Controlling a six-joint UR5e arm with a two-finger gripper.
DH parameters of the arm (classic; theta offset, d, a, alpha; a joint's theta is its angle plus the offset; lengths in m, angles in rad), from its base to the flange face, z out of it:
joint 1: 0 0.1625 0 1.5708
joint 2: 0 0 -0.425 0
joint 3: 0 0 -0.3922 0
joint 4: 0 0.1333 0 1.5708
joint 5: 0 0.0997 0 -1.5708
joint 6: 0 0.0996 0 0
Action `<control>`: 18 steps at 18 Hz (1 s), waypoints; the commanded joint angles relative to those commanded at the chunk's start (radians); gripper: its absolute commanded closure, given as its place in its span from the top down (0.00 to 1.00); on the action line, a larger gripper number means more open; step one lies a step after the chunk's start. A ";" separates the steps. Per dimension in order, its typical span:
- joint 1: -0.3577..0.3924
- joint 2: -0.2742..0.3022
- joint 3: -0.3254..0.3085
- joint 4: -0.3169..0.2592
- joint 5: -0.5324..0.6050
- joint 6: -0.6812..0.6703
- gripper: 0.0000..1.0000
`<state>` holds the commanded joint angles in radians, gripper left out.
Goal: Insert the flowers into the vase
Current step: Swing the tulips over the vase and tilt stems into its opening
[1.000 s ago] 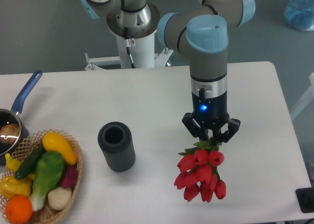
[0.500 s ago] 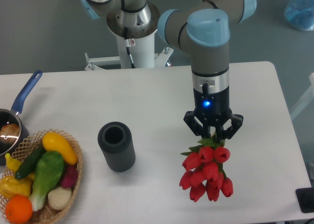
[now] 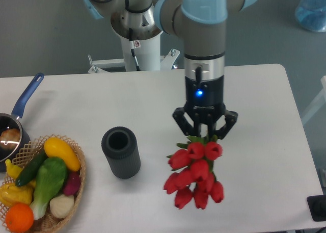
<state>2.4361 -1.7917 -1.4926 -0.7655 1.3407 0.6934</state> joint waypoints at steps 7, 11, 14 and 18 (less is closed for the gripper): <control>-0.058 0.020 0.006 0.014 -0.136 -0.011 0.30; -0.054 0.018 0.000 0.066 -0.358 -0.011 0.30; -0.029 0.015 -0.008 0.064 -0.527 -0.011 0.30; 0.001 0.034 -0.052 0.066 -0.646 -0.006 0.30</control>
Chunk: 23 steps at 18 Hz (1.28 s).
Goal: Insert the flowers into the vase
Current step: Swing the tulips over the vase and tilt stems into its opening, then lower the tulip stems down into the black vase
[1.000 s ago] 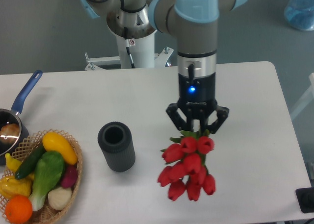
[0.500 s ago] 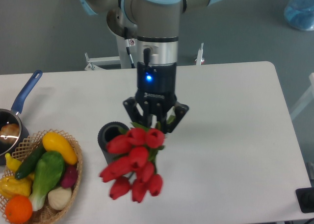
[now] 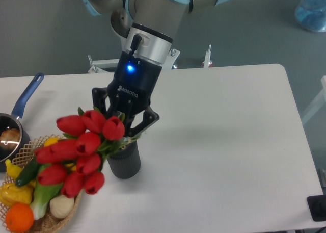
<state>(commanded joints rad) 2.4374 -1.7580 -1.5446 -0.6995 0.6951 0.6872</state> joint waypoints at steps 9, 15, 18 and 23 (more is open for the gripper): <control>0.087 0.015 -0.101 0.000 -0.189 0.144 0.30; 0.098 0.014 -0.115 0.000 -0.236 0.146 0.30; 0.094 0.017 -0.138 0.000 -0.238 0.150 0.30; 0.084 0.008 -0.140 0.000 -0.255 0.172 0.29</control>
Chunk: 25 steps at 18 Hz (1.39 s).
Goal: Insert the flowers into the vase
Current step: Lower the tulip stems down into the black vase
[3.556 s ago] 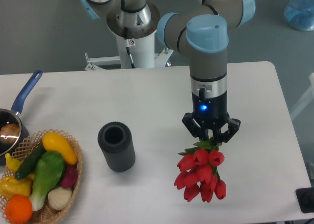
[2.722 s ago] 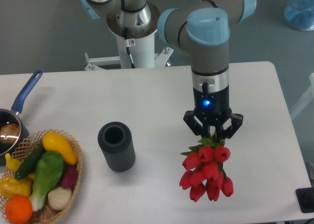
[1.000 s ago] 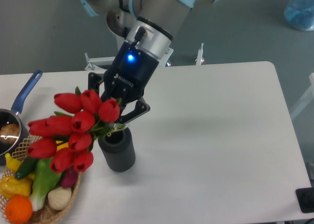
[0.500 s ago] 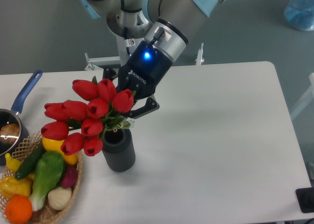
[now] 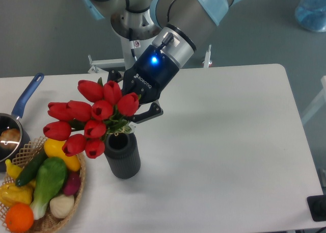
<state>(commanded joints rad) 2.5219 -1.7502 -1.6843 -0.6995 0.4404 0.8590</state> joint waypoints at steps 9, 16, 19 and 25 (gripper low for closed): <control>-0.002 -0.025 -0.005 0.002 -0.066 0.055 0.30; -0.009 -0.031 -0.049 0.002 -0.086 0.083 0.30; -0.012 -0.032 -0.055 0.002 -0.086 0.083 0.30; -0.011 -0.034 -0.057 0.002 -0.098 0.086 0.30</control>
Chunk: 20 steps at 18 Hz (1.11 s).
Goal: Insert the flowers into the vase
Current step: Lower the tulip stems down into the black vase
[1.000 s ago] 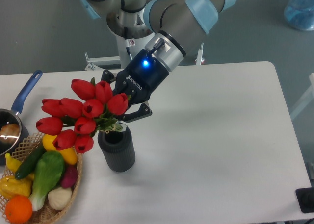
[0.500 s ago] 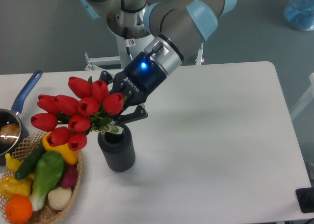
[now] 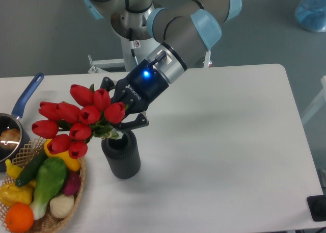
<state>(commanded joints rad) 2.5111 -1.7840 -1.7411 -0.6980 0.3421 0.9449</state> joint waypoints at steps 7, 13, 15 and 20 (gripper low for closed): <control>0.000 -0.020 0.009 0.002 -0.017 0.002 0.30; -0.002 -0.037 0.005 0.000 -0.021 0.029 0.30; -0.002 -0.040 -0.002 0.002 -0.021 0.029 0.30; -0.002 -0.040 -0.008 0.002 -0.021 0.029 0.30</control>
<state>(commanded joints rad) 2.5096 -1.8239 -1.7487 -0.6964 0.3206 0.9741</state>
